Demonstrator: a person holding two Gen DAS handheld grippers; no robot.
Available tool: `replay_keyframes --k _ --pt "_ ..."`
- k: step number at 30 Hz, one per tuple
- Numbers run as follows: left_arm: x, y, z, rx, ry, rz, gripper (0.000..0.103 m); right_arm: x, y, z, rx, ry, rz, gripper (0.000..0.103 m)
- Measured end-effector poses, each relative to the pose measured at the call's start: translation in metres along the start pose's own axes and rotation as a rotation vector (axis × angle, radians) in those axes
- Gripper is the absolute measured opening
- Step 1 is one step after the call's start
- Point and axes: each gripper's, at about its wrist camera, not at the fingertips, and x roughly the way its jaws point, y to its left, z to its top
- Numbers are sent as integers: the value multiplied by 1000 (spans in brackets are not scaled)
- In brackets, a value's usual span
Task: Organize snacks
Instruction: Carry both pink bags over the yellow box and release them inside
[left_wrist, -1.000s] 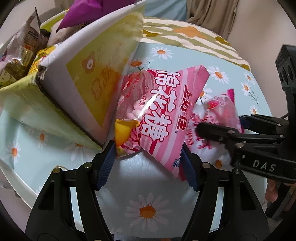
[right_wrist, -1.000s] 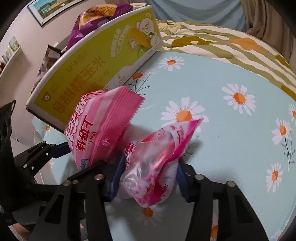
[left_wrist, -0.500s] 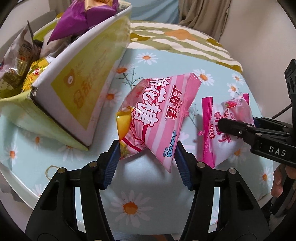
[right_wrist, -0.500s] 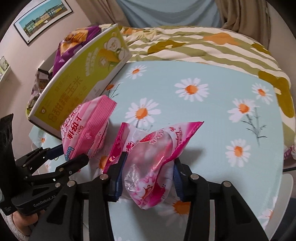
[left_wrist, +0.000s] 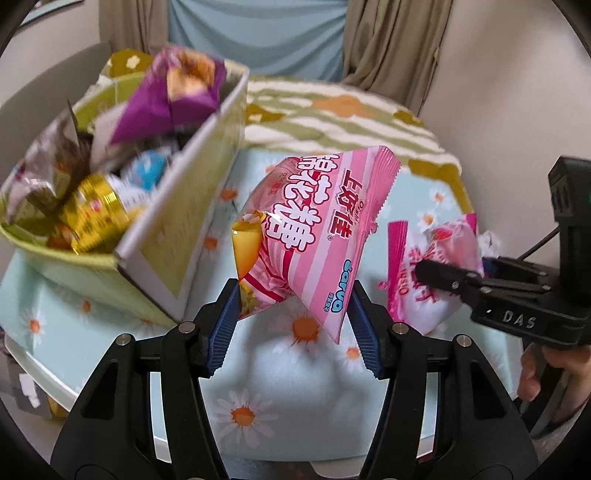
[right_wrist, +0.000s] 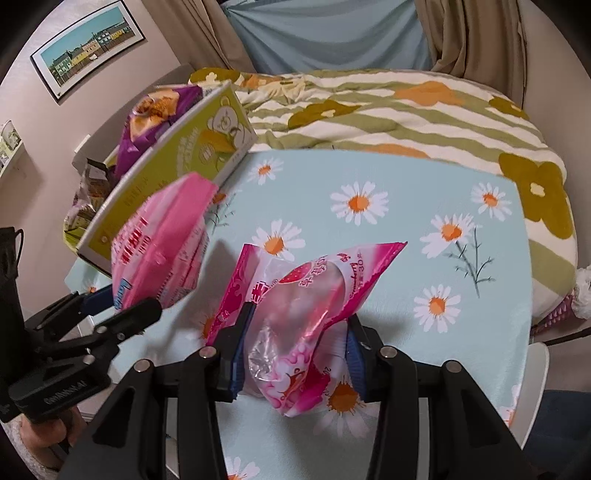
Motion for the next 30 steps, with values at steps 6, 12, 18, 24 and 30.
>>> replay_keyframes --k 6,12,18,24,30 --pt "-46 7 27 -4 -91 11 57 -34 17 21 -27 -53 4 41" --pt "-79 41 65 7 -151 61 57 -59 53 56 -79 -99 17 41" --pt "-84 94 109 28 -161 95 57 -52 105 93 -89 -143 57 41" --pt "-68 164 154 53 -146 101 55 -13 162 124 -54 -138 95 41" --pt "-35 209 179 85 -65 27 84 20 195 136 5 -115 77 41"
